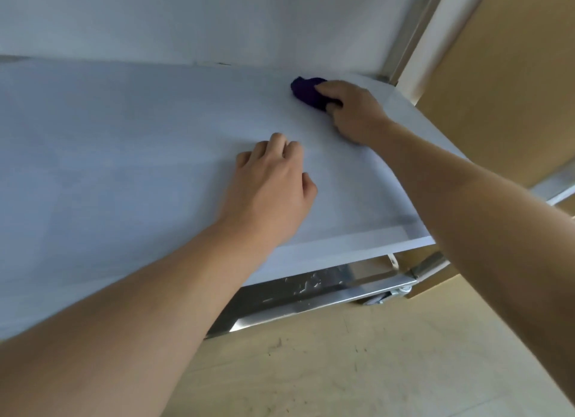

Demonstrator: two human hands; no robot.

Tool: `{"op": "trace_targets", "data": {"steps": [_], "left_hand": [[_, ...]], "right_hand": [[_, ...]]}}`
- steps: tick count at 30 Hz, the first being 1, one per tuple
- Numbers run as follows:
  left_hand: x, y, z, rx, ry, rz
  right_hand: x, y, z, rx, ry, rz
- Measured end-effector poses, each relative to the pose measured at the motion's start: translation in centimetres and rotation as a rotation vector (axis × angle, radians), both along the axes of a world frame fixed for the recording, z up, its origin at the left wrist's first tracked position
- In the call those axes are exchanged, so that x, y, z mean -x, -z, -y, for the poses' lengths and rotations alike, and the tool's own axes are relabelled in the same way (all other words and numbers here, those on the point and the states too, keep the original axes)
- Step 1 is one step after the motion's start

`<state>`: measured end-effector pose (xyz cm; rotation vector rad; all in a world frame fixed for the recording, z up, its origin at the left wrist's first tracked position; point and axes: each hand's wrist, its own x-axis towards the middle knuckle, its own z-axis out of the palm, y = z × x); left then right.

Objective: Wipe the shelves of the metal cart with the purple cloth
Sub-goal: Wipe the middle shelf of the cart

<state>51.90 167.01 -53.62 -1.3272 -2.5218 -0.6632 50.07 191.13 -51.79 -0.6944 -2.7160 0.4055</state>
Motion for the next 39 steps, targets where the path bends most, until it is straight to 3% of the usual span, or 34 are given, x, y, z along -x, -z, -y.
{"op": "trace_targets", "data": {"steps": [4, 8, 11, 15, 17, 21, 26, 30, 35, 37, 39], "left_hand": [[0.1, 0.0, -0.2, -0.007, -0.013, -0.008], [0.1, 0.2, -0.3, -0.001, -0.014, -0.014], [0.2, 0.1, 0.0, 0.016, -0.019, -0.016], [0.3, 0.0, 0.1, 0.034, -0.015, -0.021], [0.3, 0.0, 0.1, 0.034, -0.011, -0.019], [0.3, 0.1, -0.3, 0.016, -0.003, -0.023], [0.5, 0.3, -0.5, 0.006, -0.006, -0.018], [0.4, 0.2, -0.3, 0.020, -0.001, -0.023], [0.3, -0.2, -0.4, 0.034, -0.006, -0.010], [0.1, -0.2, -0.4, 0.035, 0.003, -0.004], [0.0, -0.2, -0.6, 0.027, 0.007, 0.001]], "right_hand": [[-2.1, 0.1, -6.5, 0.010, 0.324, -0.009], [-0.8, -0.2, -7.7, 0.124, 0.464, 0.003], [2.8, -0.4, -3.1, 0.195, 0.315, -0.071], [5.8, -0.1, 0.8, 0.096, -0.062, 0.060], [5.0, -0.1, -0.8, 0.081, -0.020, 0.056], [1.3, -0.1, -7.1, 0.018, 0.362, 0.021], [1.3, -0.5, -8.6, 0.028, 0.421, 0.066], [3.5, -1.0, -4.3, 0.137, 0.235, -0.008], [4.6, 0.2, 4.5, -0.051, -0.300, 0.054], [3.2, 0.4, 5.0, -0.085, -0.334, 0.032], [0.8, 0.3, 2.3, -0.068, -0.235, 0.021]]}}
